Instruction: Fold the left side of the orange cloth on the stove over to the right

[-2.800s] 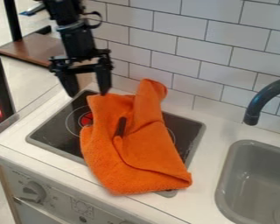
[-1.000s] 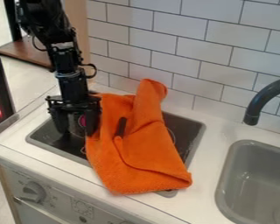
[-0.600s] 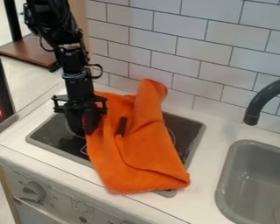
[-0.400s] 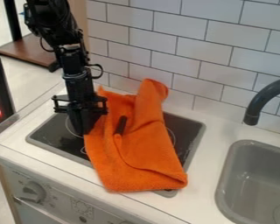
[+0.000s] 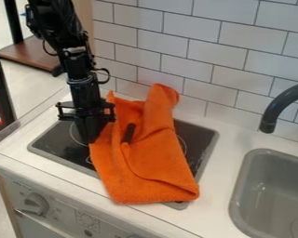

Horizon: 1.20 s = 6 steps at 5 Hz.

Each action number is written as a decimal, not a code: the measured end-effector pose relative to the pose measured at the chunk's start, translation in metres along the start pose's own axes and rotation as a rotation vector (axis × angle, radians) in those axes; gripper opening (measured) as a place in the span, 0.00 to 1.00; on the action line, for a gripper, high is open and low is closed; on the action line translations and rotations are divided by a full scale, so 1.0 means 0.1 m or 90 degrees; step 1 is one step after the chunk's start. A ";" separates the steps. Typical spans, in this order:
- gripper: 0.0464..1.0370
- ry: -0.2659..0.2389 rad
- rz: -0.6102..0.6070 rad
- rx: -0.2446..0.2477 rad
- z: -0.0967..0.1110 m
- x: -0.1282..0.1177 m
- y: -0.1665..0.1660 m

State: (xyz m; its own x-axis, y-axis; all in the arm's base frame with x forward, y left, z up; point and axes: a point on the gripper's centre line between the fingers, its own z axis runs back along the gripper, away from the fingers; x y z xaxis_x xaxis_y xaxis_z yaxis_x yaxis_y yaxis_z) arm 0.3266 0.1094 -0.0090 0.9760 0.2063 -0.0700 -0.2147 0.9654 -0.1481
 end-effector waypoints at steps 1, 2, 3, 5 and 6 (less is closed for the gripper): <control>0.00 -0.002 0.028 -0.008 0.07 0.02 0.09; 0.00 -0.010 0.073 -0.011 0.15 0.00 0.26; 0.00 -0.044 0.081 -0.005 0.38 0.02 0.26; 0.00 -0.047 0.031 -0.075 0.62 -0.03 -0.09; 0.00 -0.023 -0.034 -0.083 0.55 -0.06 -0.46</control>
State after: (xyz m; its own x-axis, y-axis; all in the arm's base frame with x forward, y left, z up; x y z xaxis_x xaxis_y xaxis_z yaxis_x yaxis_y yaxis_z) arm 0.3330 0.0727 0.0523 0.9864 0.1628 -0.0240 -0.1630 0.9467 -0.2780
